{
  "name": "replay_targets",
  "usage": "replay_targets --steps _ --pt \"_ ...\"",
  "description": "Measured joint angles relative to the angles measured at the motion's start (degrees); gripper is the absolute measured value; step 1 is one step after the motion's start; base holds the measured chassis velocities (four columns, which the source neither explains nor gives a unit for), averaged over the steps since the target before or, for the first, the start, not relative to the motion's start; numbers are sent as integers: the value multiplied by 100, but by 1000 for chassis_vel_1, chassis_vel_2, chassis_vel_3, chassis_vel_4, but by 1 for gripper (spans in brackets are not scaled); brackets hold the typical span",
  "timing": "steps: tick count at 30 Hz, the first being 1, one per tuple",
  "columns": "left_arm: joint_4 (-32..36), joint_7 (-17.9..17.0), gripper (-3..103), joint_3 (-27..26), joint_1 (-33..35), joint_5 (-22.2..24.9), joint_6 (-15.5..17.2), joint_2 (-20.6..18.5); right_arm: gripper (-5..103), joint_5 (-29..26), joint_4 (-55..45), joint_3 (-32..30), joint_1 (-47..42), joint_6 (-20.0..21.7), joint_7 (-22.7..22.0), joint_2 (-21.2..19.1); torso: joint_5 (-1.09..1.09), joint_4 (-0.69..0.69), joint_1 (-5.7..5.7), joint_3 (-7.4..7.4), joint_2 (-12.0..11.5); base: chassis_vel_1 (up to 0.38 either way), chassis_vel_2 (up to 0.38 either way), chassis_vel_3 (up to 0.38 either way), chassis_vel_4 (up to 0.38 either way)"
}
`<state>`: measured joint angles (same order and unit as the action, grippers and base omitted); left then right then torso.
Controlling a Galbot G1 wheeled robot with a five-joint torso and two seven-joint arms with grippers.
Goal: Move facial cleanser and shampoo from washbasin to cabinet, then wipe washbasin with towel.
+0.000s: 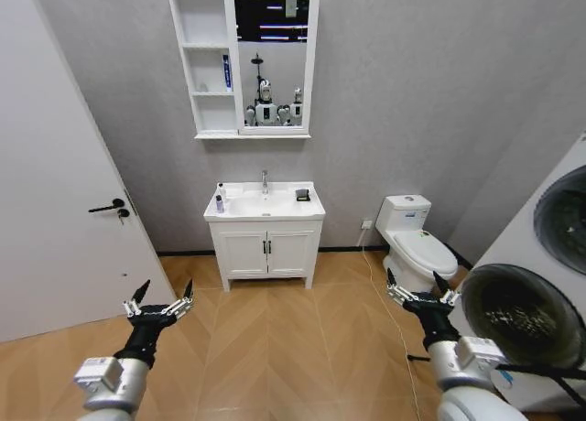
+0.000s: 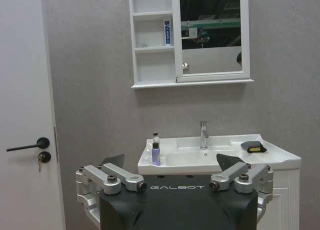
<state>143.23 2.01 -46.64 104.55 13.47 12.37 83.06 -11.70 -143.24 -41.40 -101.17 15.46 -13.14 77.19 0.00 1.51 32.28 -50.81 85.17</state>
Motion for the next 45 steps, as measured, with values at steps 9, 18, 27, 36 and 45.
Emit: replay_targets --steps 9,18,27,36,45 --pt "0 5 100 20 -59 63 88 -27 100 14 0 11 7 17 -6 13 0 0 0 0 0 0 0 0 0" --pt "0 17 100 34 -65 77 181 -45 100 -2 0 9 24 28 -21 12 0 0 0 0 0 0 0 0 0" --pt "0 67 100 33 -91 70 154 -42 100 -16 0 5 15 30 -27 9 0 0 0 0 0 0 0 0 0" --pt "0 -105 100 -85 -126 114 166 37 100 0 0 56 90 3 6 -6 0 0 0 0 0 0 0 0 0" --pt "0 -95 100 -72 -76 65 165 -45 100 -15 0 -34 63 104 34 73 0 0 -1 0 1 0 0 0 0"
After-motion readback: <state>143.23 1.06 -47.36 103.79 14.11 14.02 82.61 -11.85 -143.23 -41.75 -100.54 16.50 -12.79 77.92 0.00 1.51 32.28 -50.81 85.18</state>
